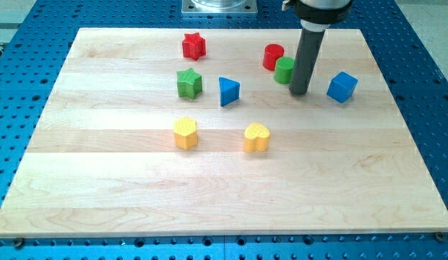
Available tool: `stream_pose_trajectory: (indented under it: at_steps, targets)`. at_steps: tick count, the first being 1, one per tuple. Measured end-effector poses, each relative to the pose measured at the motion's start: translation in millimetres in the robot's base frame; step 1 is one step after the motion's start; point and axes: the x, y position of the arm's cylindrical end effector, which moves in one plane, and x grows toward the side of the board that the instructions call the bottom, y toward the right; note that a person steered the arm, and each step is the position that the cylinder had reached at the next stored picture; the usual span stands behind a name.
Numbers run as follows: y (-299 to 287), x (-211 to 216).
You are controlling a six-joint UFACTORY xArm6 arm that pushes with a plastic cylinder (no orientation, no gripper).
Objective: Slide the red circle to the right side of the red star
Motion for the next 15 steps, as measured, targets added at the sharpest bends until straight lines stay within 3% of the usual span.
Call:
stream_pose_trajectory:
  at_steps: [5, 7, 9, 11, 15]
  targets:
    - [16, -80]
    - [-37, -80]
    - [-29, -57]
    - [-36, -79]
    - [-59, -56]
